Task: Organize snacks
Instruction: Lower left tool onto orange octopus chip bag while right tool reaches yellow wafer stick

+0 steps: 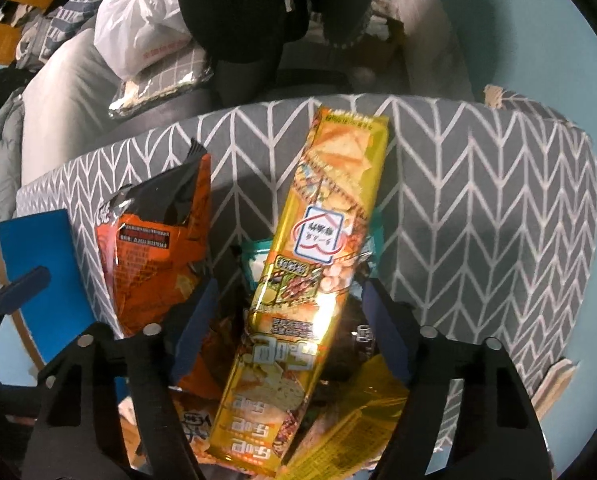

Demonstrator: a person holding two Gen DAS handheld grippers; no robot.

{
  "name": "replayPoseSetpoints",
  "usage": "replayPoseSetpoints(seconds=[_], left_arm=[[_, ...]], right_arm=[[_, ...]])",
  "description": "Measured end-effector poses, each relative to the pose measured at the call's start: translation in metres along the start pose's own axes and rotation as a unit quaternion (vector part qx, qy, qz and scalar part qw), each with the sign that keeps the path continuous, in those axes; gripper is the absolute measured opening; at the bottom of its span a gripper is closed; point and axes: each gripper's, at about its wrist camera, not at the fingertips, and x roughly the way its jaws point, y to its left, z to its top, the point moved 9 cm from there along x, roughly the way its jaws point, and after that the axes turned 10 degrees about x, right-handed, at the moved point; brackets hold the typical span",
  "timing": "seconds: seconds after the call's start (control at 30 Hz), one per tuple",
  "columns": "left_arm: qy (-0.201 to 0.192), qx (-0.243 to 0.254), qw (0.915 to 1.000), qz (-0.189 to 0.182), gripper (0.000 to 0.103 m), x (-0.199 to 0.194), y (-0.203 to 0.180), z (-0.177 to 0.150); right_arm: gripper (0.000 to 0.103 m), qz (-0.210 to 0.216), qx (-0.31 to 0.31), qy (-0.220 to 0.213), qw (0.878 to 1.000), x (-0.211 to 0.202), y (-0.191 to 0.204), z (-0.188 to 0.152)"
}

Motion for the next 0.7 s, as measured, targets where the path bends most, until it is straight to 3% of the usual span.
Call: replayPoseSetpoints(seconds=[0.1, 0.3, 0.43, 0.7], left_arm=[[0.005, 0.002, 1.0000, -0.002, 0.088, 0.005, -0.003, 0.003], [0.014, -0.007, 0.9997, -0.017, 0.088, 0.018, -0.010, 0.010], [0.019, -0.020, 0.9990, -0.034, 0.088, 0.022, -0.013, 0.014], [0.013, -0.018, 0.9993, -0.031, 0.088, 0.012, -0.018, 0.014]], right_arm=[[0.052, 0.006, 0.000, -0.002, 1.000, 0.003, 0.001, -0.002], [0.037, 0.034, 0.015, -0.020, 0.999, -0.002, -0.006, -0.005], [0.036, 0.047, 0.022, -0.029, 0.998, -0.005, -0.007, -0.007], [0.034, 0.056, 0.025, -0.054, 0.997, -0.015, -0.009, -0.013]])
